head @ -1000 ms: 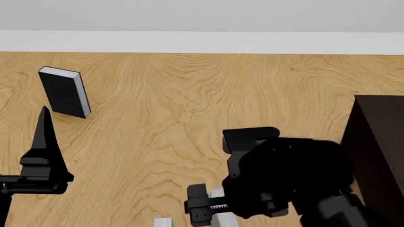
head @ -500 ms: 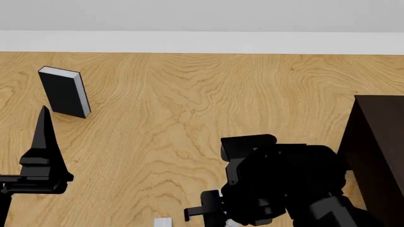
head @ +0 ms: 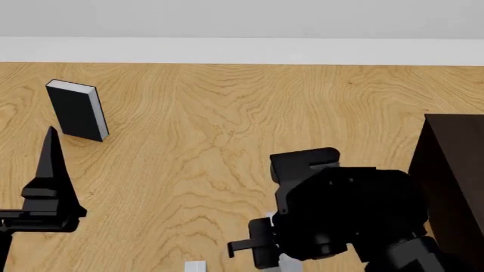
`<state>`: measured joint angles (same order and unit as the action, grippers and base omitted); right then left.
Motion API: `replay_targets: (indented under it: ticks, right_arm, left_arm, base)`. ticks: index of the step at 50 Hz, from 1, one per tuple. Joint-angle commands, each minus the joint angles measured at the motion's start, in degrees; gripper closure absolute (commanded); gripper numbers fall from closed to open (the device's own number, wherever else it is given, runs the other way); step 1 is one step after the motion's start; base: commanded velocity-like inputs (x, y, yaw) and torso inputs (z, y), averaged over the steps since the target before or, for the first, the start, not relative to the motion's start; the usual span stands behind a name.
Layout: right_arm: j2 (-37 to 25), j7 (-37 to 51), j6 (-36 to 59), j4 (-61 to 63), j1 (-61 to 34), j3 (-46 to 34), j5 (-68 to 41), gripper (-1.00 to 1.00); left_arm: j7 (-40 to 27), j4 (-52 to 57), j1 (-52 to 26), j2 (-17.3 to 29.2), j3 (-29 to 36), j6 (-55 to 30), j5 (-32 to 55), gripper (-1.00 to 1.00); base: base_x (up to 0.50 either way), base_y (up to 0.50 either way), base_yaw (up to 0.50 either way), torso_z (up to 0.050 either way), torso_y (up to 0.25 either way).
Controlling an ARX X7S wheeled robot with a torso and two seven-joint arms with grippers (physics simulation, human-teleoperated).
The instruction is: Pick up the book on the right and place it on the cabinet shelf.
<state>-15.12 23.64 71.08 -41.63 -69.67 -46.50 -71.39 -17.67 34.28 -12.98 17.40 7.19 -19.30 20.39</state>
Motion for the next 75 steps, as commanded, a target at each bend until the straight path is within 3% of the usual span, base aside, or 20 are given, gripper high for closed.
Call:
replay_targets:
  ticks: [1, 12, 37, 51, 75]
  right_arm:
    - [-3.97, 9.37, 2.64, 13.04, -0.82, 4.69, -2.95, 1.00]
    - [-6.57, 13.37, 3.05, 19.96, -2.34, 6.72, -4.62, 1.00]
    - [-6.68, 15.87, 1.01, 25.07, -5.78, -5.40, 8.74, 1.00]
    - [0.03, 15.40, -4.23, 12.81, -4.76, -10.83, 16.04, 1.00]
    - [11.52, 22.97, -12.29, -6.45, -0.75, -18.98, 28.28, 1.00]
  left_arm:
    - [-0.31, 0.34, -0.09, 0.35, -0.20, -0.21, 0.62, -1.00]
    - [-0.44, -0.14, -0.25, 0.45, -0.12, 0.12, 0.85, -1.00]
    - [-0.79, 0.26, 0.05, 1.12, 0.44, 0.48, 0.99, -1.00]
    - [-1.00, 0.29, -0.22, 1.45, 0.37, 0.38, 1.55, -1.00]
    - [-1.51, 0.61, -0.49, 1.94, -0.58, 0.19, 3.27, -1.00]
  base:
    - [0.00, 0.00, 0.00, 0.000, 0.000]
    - [0.00, 0.00, 0.00, 0.000, 0.000]
    - [0.00, 0.00, 0.00, 0.000, 0.001]
    - [0.00, 0.00, 0.00, 0.000, 0.001]
    - [0.00, 0.00, 0.00, 0.000, 0.001]
